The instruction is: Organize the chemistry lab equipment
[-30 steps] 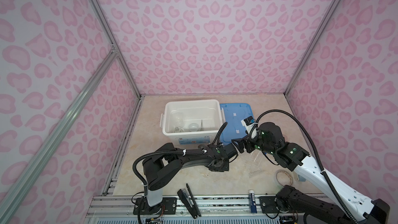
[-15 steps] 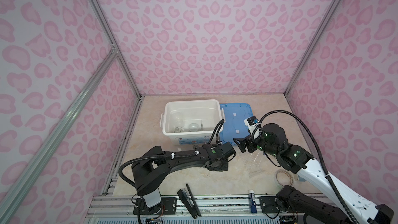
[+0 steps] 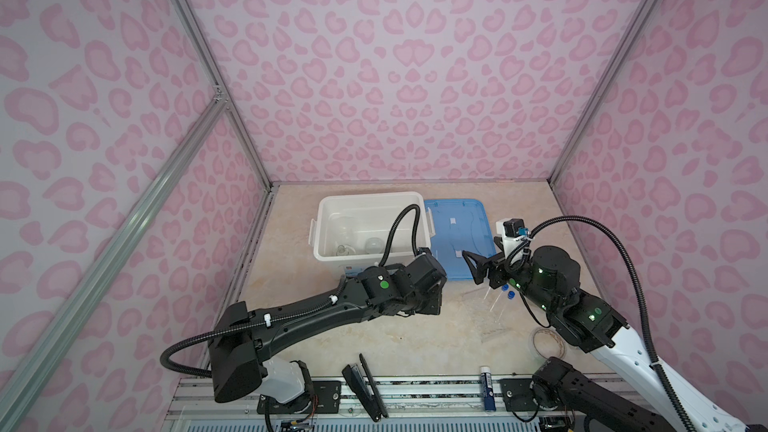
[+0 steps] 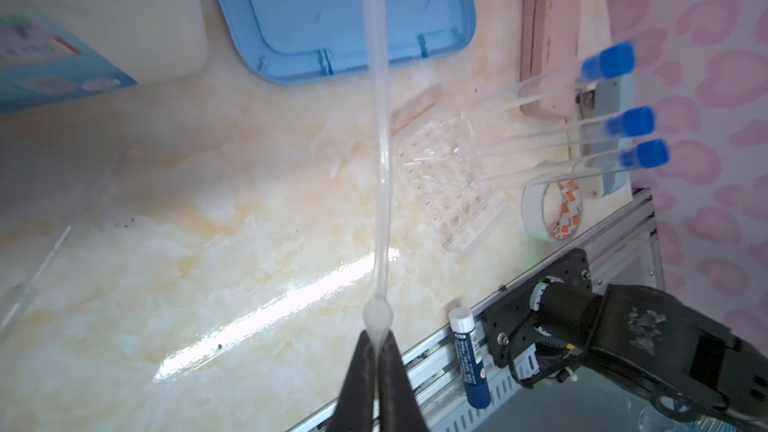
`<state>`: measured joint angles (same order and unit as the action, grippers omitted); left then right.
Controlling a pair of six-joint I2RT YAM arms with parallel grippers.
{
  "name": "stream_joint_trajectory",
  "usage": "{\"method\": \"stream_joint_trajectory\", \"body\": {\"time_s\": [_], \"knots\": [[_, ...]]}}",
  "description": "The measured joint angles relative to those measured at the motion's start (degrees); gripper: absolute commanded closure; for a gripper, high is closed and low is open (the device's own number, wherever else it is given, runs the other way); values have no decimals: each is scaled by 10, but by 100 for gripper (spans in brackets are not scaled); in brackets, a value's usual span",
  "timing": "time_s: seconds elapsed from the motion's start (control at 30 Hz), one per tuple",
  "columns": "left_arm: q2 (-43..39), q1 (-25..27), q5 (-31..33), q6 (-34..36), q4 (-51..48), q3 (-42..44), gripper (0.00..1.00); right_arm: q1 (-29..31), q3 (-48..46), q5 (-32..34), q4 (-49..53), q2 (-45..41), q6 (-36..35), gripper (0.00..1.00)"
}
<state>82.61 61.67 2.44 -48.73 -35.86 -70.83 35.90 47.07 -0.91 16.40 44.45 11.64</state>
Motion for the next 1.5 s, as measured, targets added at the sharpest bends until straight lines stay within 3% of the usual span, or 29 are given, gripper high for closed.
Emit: {"method": "stream_joint_trajectory", "body": {"time_s": [0.23, 0.57, 0.93, 1.5], "knots": [[1, -127, -21, 58, -38, -69, 91, 0, 66, -40, -11, 89, 8, 1], [160, -239, -72, 123, -47, -191, 91, 0, 145, -96, -19, 221, 8, 2], [294, -266, -132, 147, -47, -248, 90, -5, 144, -106, -25, 248, 18, 2], [367, -279, -155, 156, -43, -252, 91, -14, 135, -131, -32, 272, 23, 2]]}}
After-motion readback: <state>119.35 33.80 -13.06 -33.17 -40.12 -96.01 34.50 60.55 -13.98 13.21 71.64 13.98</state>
